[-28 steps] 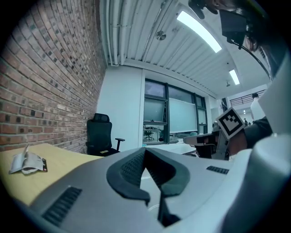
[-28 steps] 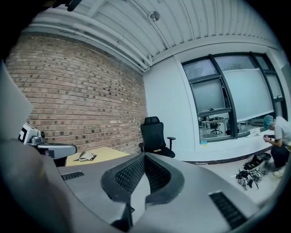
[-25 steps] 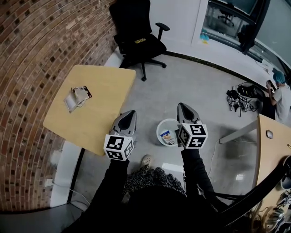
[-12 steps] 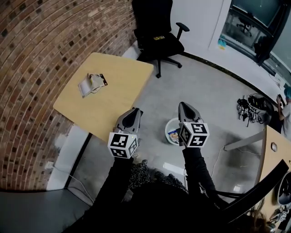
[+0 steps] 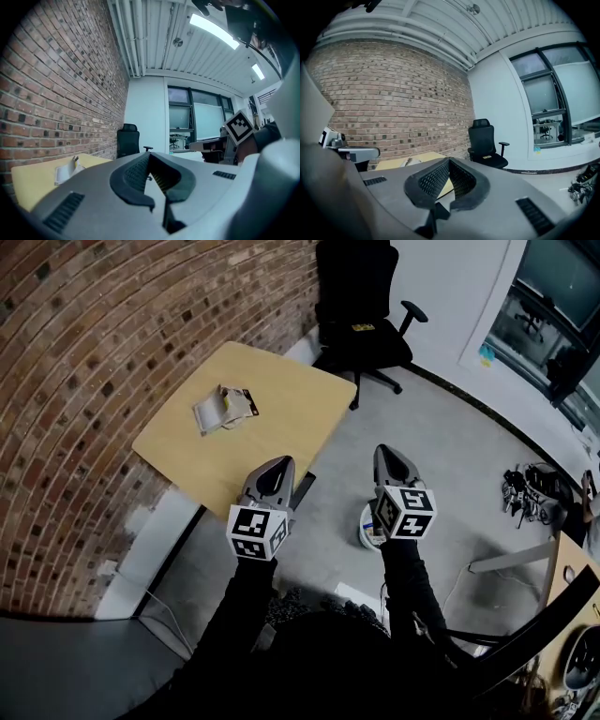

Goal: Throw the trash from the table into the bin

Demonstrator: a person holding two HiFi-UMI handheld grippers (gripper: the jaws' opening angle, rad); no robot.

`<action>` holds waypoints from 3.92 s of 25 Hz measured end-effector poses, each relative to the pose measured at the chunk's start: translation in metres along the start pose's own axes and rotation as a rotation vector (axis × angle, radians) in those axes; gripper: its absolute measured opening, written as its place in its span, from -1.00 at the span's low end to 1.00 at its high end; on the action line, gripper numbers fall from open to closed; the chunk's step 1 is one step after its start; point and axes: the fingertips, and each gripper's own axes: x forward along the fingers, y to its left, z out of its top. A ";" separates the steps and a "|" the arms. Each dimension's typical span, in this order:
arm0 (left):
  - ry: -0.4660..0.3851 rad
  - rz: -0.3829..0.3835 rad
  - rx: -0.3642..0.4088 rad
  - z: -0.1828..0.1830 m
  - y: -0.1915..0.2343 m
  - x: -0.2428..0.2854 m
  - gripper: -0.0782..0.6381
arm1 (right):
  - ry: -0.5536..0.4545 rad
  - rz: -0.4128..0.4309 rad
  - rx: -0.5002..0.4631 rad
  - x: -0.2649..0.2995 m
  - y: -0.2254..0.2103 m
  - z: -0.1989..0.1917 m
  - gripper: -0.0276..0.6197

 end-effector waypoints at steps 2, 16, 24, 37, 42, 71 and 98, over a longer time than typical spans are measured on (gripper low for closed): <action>-0.002 0.014 -0.003 0.002 0.020 -0.002 -0.76 | 0.004 0.013 -0.006 0.014 0.015 0.003 -0.88; -0.001 0.110 0.007 0.011 0.157 -0.023 -0.76 | 0.018 0.120 -0.026 0.123 0.121 0.013 -0.88; 0.001 0.160 -0.019 0.003 0.238 -0.047 -0.76 | 0.037 0.171 -0.036 0.179 0.193 0.008 -0.88; 0.012 0.150 -0.057 -0.013 0.294 -0.059 -0.76 | 0.072 0.203 -0.063 0.217 0.259 -0.005 -0.88; 0.022 0.180 -0.072 -0.017 0.306 -0.056 -0.76 | 0.086 0.255 -0.067 0.231 0.275 -0.012 -0.88; 0.083 0.311 -0.078 -0.028 0.360 0.002 -0.76 | 0.189 0.408 -0.017 0.347 0.278 -0.034 -0.47; 0.130 0.370 -0.086 -0.046 0.376 -0.001 -0.76 | 0.462 0.536 0.003 0.371 0.310 -0.101 -0.25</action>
